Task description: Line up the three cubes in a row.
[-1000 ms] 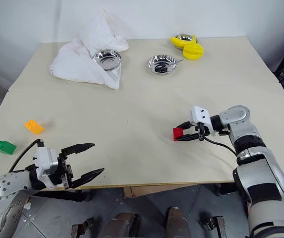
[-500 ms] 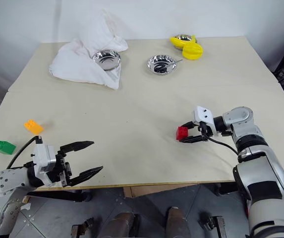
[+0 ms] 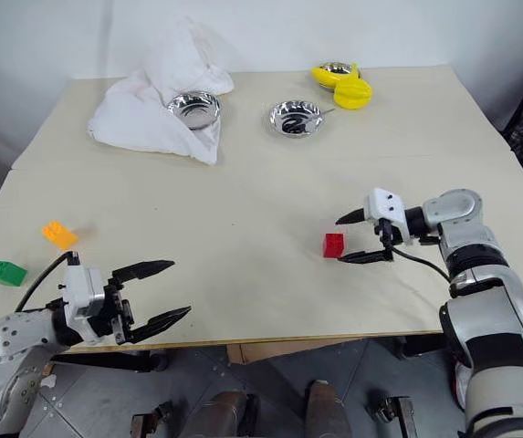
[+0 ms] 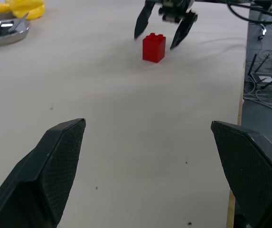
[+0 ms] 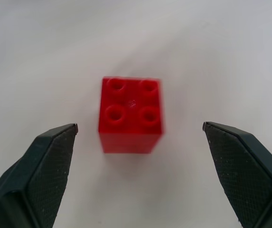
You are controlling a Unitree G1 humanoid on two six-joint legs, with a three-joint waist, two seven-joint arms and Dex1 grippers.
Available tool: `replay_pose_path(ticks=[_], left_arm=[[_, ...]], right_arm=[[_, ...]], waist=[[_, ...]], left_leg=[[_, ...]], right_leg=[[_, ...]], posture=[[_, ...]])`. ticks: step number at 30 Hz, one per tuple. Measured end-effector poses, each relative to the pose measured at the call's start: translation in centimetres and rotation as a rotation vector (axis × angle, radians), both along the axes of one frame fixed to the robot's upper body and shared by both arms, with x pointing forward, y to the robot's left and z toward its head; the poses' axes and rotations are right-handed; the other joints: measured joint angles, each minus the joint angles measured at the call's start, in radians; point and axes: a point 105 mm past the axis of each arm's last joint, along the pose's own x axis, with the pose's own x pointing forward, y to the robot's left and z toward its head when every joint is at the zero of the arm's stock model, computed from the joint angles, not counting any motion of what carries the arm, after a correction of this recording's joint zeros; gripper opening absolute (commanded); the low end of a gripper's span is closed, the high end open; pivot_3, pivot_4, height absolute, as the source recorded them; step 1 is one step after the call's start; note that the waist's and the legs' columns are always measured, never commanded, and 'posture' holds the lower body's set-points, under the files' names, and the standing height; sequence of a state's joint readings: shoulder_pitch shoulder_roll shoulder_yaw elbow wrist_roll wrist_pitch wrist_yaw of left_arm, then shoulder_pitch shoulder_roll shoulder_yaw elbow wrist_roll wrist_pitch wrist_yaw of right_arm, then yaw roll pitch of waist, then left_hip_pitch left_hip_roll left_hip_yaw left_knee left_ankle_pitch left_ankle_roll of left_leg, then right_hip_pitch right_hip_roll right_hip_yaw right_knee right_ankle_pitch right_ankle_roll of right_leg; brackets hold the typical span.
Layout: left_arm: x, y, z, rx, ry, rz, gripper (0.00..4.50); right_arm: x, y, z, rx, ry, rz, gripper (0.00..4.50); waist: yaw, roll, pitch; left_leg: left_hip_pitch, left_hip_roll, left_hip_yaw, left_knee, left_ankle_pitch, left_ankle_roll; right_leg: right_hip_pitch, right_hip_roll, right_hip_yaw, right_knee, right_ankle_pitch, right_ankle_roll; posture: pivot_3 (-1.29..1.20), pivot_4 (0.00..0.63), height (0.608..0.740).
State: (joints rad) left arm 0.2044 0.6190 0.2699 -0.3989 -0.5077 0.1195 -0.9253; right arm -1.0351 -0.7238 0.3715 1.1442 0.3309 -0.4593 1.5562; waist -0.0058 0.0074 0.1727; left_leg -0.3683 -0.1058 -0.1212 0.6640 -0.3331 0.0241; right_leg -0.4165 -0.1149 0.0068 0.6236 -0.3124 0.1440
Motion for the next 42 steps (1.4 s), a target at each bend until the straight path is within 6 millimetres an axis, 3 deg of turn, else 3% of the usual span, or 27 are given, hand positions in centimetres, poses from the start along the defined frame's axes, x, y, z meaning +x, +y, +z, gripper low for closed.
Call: replay_pose_path(ticks=[3,5,6,14,19,27,33,42], left_arm=[[-0.5,2.6,-0.9,-0.056,0.003,0.182,4.50],[-1.3,6.1,-1.9,-0.094,0.000,0.398,4.50],[-2.1,8.0,-2.4,-0.111,-0.007,0.519,4.50],[-7.6,15.9,-3.9,-0.249,-0.115,1.138,4.50],[-10.1,18.3,-4.6,-0.326,-0.129,1.346,4.50],[-7.8,20.3,-1.2,-0.353,-0.210,1.350,4.50],[-5.1,22.0,0.7,-0.316,-0.160,1.359,4.50],[-1.7,23.6,-0.4,-0.318,-0.004,1.293,4.50]], right_arm=[[-0.4,-1.0,1.8,0.091,-0.053,-0.020,4.44],[-1.3,-1.3,2.5,0.193,-0.055,-0.021,4.44],[-2.1,-1.1,2.2,0.247,-0.032,-0.006,4.44],[-7.8,2.9,-0.8,0.432,0.094,0.167,4.44],[-8.8,4.4,-1.1,0.490,0.082,0.194,4.44],[-8.5,3.9,-0.5,0.496,0.049,0.170,4.44],[-8.4,4.2,0.3,0.517,0.050,0.164,4.44],[-8.9,6.2,1.8,0.670,0.034,0.146,4.44]], waist=[[0.002,0.000,0.000],[0.004,0.000,0.000],[0.006,0.000,0.000],[0.032,-0.002,0.000],[0.038,-0.004,0.000],[0.035,-0.005,-0.001],[0.028,-0.005,-0.001],[0.030,-0.005,-0.001]], left_leg=[[0.000,0.001,0.000,-0.001,0.000,-0.001],[0.000,0.002,0.000,-0.001,-0.001,-0.001],[-0.001,0.002,-0.001,0.000,-0.001,-0.001],[0.000,0.001,0.000,0.004,-0.002,0.000],[0.000,0.001,-0.001,0.005,-0.002,0.000],[0.001,0.000,-0.002,0.005,-0.002,0.000],[0.001,0.001,-0.002,0.003,-0.002,0.000],[0.001,0.000,-0.003,0.003,-0.001,0.000]], right_leg=[[0.000,0.000,0.000,-0.002,0.000,0.000],[0.000,0.000,0.000,-0.002,0.000,-0.001],[0.000,0.000,0.000,-0.003,-0.001,-0.001],[0.004,0.000,0.000,-0.003,0.000,0.000],[0.005,0.000,0.000,-0.003,0.000,0.000],[0.005,0.000,0.001,-0.002,0.000,0.000],[0.003,0.000,0.001,-0.001,0.000,0.000],[0.003,0.000,0.000,0.001,0.000,0.000]], posture=[[0.00,0.150,0.740],[0.00,0.150,0.740],[0.00,0.150,0.740],[0.00,0.150,0.740],[0.00,0.150,0.740],[0.00,0.150,0.740],[0.00,0.150,0.740],[0.00,0.150,0.740]])
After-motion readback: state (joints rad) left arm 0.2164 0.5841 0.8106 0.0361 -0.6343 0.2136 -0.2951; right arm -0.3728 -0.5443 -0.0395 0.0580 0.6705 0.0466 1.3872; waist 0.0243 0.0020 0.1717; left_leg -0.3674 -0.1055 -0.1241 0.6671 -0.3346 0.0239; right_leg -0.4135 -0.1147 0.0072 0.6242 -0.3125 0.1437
